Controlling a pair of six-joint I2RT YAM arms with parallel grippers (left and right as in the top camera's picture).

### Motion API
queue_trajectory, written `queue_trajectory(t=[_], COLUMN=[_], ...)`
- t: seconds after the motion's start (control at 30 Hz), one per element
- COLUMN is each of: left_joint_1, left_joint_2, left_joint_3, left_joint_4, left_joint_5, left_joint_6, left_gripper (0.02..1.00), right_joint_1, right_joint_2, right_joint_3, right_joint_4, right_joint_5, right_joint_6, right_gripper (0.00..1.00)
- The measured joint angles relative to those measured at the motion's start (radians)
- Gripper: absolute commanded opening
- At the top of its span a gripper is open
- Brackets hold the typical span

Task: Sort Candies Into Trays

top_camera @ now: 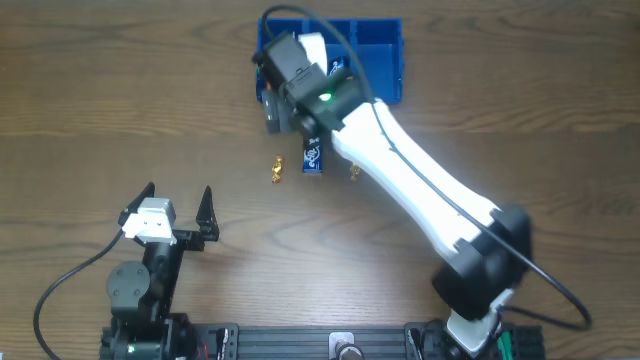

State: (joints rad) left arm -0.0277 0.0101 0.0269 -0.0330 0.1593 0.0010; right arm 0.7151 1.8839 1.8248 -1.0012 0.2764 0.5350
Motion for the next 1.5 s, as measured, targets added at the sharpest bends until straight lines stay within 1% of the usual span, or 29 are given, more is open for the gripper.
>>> queue_trajectory(t=[0.03, 0.1, 0.27, 0.43, 0.67, 0.7, 0.77, 0.8, 0.87, 1.07, 1.13, 1.3, 1.4, 1.5], left_joint_1=[0.0, 0.0, 0.0, 0.0, 0.0, 0.0, 0.0, 0.0, 0.0, 0.0, 0.0, 0.0, 0.0, 0.0], left_joint_2=[0.0, 0.0, 0.0, 0.0, 0.0, 0.0, 0.0, 0.0, 0.0, 0.0, 0.0, 0.0, 0.0, 0.0], left_joint_3=[0.0, 0.0, 0.0, 0.0, 0.0, 0.0, 0.0, 0.0, 0.0, 0.0, 0.0, 0.0, 0.0, 0.0], left_joint_4=[0.0, 0.0, 0.0, 0.0, 0.0, 0.0, 0.0, 0.0, 0.0, 0.0, 0.0, 0.0, 0.0, 0.0], left_joint_5=[0.0, 0.0, 0.0, 0.0, 0.0, 0.0, 0.0, 0.0, 0.0, 0.0, 0.0, 0.0, 0.0, 0.0], left_joint_6=[0.0, 0.0, 0.0, 0.0, 0.0, 0.0, 0.0, 0.0, 0.0, 0.0, 0.0, 0.0, 0.0, 0.0], left_gripper=[0.998, 0.998, 0.998, 0.998, 0.998, 0.998, 0.998, 0.998, 0.998, 0.998, 0.998, 0.998, 0.998, 0.998], right_joint_1=[0.0, 0.0, 0.0, -0.016, -0.021, -0.021, -0.021, -0.021, -0.021, -0.021, -0.021, -0.021, -0.021, -0.021], right_joint_2=[0.077, 0.163, 0.286, 0.341, 0.353, 0.353, 0.353, 0.353, 0.353, 0.353, 0.353, 0.348, 0.322, 0.245], right_joint_3=[-0.055, -0.102, -0.116, -0.116, -0.117, -0.117, -0.119, -0.124, -0.133, -0.138, -0.138, -0.14, -0.16, -0.16], right_joint_4=[-0.002, -0.008, -0.006, 0.01, 0.027, 0.03, 0.045, 0.057, 0.08, 0.097, 0.097, 0.071, 0.014, -0.034], right_joint_5=[-0.019, -0.044, -0.089, -0.125, -0.143, -0.145, -0.146, -0.146, -0.155, -0.163, -0.164, -0.155, -0.122, -0.058], right_joint_6=[0.039, 0.083, 0.145, 0.175, 0.185, 0.186, 0.189, 0.191, 0.193, 0.199, 0.2, 0.2, 0.2, 0.199], right_gripper=[1.0, 1.0, 1.0, 1.0, 0.991, 0.967, 0.884, 0.82, 0.649, 0.437, 0.402, 0.358, 0.356, 0.356])
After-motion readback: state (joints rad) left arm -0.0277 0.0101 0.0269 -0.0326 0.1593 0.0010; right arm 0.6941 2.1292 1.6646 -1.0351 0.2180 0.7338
